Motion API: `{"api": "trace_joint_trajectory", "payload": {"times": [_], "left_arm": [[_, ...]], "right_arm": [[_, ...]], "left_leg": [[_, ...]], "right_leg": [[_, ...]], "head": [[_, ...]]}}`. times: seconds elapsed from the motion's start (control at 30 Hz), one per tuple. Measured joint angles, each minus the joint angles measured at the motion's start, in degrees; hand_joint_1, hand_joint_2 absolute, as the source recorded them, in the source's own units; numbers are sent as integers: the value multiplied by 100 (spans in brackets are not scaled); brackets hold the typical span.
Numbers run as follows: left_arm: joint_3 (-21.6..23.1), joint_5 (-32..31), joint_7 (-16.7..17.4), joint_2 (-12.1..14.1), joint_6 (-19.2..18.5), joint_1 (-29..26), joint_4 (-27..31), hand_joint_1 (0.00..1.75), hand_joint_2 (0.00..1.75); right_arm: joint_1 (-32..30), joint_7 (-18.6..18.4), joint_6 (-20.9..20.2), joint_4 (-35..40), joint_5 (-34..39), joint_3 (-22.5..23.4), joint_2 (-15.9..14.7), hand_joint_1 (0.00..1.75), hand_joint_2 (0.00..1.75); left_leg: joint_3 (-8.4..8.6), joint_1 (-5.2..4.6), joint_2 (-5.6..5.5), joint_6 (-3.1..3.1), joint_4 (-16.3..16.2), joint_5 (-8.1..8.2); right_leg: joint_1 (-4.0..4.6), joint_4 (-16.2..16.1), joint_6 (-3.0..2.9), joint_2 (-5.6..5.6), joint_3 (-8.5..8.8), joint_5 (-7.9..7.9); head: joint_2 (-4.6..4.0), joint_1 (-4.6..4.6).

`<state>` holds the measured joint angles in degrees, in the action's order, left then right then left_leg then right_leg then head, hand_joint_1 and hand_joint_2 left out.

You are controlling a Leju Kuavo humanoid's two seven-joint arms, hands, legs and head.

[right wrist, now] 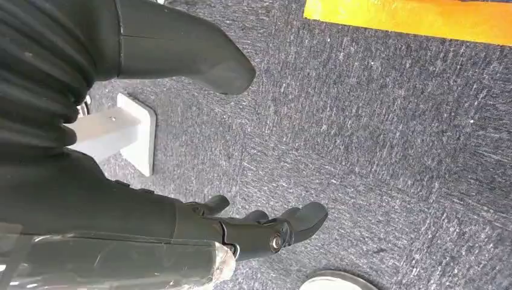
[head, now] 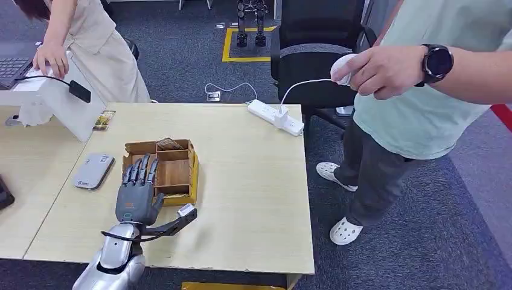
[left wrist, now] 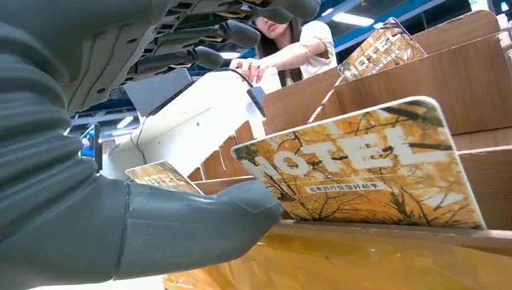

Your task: Pass the card to the sensor for recognition and then transmit it.

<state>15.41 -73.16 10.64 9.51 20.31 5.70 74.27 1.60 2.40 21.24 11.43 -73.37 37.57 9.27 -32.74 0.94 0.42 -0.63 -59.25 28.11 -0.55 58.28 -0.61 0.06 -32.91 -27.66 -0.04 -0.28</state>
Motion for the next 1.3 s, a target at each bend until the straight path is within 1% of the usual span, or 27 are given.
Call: {"api": "trace_joint_trajectory", "payload": {"times": [0.43, 0.5, 0.57, 0.6, 0.63, 0.67, 1.03, 1.3], "left_arm": [[-22, 4, -2, 31, -2, 0, 0, 0, 175], [-28, 4, -11, 94, -4, 0, 0, 0, 175], [-83, 9, -177, 217, -53, -8, 0, 0, 175], [-92, 109, -302, 286, -120, -32, 33, 0, 175], [-149, 354, -387, 439, -238, -153, 286, 0, 175], [-160, 374, -400, 472, -260, -164, 319, 0, 175], [-175, 446, -505, 645, -490, -317, 459, 0, 175], [-166, 426, -507, 776, -654, -397, 511, 0, 175]], "right_arm": [[0, 7, 0, 0, 0, 2, 0, 0, 175], [0, 7, 0, 0, 0, 2, 0, 0, 175], [-1, 7, -2, 0, 0, 6, 0, 0, 175], [-1, 17, -2, 0, 20, 26, 0, 0, 175], [-6, 15, -2, 0, 15, 87, 0, 0, 175], [-6, 17, -2, -2, 15, 94, 0, 0, 175], [-5, 66, -4, -2, 9, 107, 0, 0, 175], [-6, 57, -7, 0, -18, 109, 0, 0, 175]], "left_leg": [[0, 0, 0, 0, 0, 0], [0, 1, 1, 0, 0, 0], [0, 1, 1, 0, 1, 0], [0, 1, 1, 0, 1, 0], [2, 1, 0, 0, 1, 0], [1, 1, 0, 0, 1, 0], [-4, 0, 0, 0, 0, 0], [-9, 0, 1, 0, 0, 0]], "right_leg": [[0, 0, 0, 0, 0, 0], [1, 0, 0, 1, 0, 0], [1, 1, 0, 0, 0, 0], [1, 2, 0, 0, 1, 0], [1, 1, 0, 0, -1, 0], [1, 1, 0, 0, -1, 0], [0, 0, 0, 2, -9, 0], [1, 0, 0, 2, -14, -1]], "head": [[0, 2], [0, 0], [0, 0], [0, 0], [0, 0], [0, 0], [0, 0], [0, 0]]}}
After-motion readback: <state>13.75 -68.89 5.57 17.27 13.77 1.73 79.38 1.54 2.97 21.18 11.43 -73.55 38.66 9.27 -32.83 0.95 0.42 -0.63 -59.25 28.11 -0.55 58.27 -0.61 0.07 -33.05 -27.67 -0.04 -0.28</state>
